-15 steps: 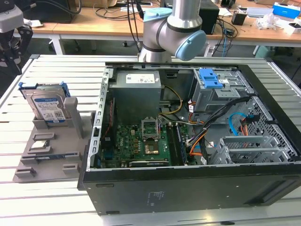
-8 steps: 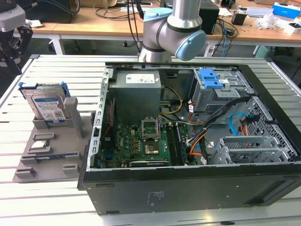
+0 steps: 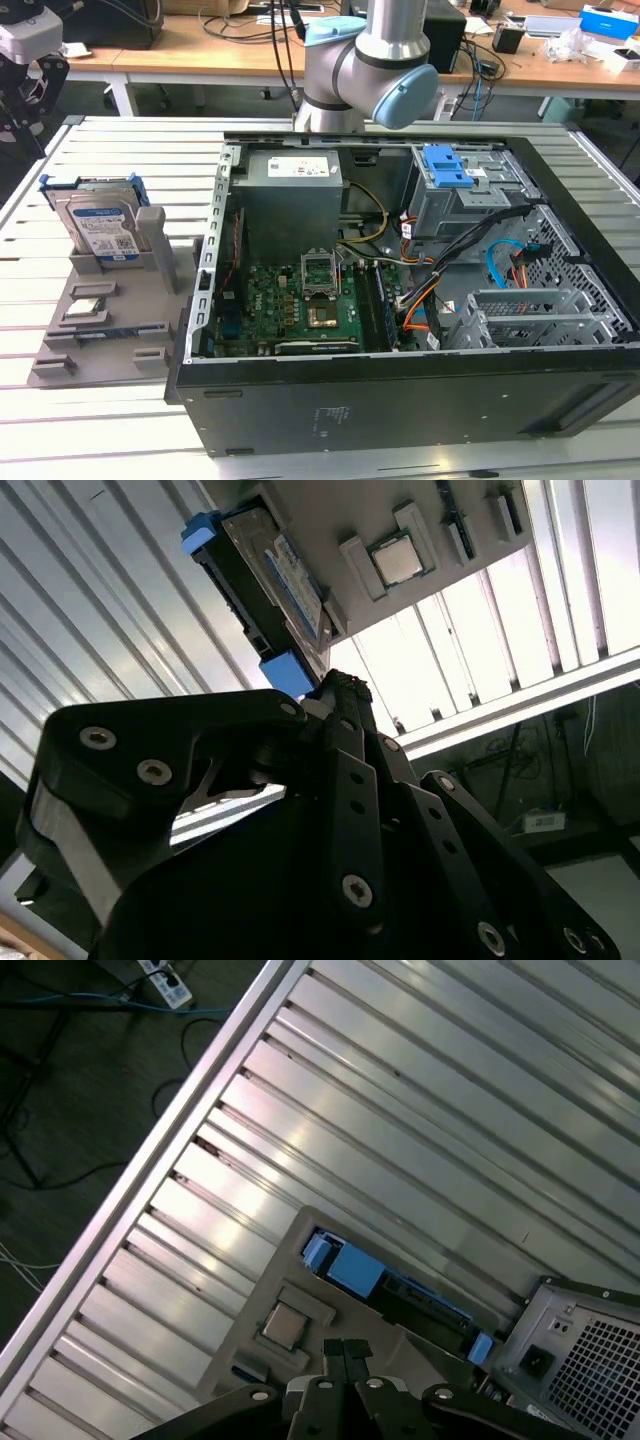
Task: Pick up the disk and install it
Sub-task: 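Pick up the disk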
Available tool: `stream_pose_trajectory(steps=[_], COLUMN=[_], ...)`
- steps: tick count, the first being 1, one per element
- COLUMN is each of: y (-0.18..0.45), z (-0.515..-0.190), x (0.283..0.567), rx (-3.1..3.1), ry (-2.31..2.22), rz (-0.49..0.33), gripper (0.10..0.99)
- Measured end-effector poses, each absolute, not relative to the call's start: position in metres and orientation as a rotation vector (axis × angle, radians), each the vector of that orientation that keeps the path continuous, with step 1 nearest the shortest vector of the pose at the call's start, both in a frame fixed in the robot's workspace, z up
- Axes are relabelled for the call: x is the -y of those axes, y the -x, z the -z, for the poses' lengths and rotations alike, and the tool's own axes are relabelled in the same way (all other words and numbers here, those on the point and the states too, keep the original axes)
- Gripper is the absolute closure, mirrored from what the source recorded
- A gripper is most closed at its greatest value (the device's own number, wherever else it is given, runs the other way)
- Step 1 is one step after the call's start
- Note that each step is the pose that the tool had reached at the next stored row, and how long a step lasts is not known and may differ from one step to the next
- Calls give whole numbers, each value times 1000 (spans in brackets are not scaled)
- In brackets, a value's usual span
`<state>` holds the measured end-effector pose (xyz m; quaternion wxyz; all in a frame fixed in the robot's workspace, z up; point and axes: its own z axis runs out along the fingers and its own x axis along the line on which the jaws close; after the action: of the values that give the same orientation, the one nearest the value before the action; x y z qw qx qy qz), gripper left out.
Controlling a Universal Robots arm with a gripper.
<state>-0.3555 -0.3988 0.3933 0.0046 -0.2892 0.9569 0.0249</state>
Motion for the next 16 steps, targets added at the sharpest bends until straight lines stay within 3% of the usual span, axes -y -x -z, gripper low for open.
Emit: stream_pose_trajectory(steps=[16], y=[355], z=[-393], x=[399], rx=[-2935], ry=[1102], rz=[-79], gripper=[984])
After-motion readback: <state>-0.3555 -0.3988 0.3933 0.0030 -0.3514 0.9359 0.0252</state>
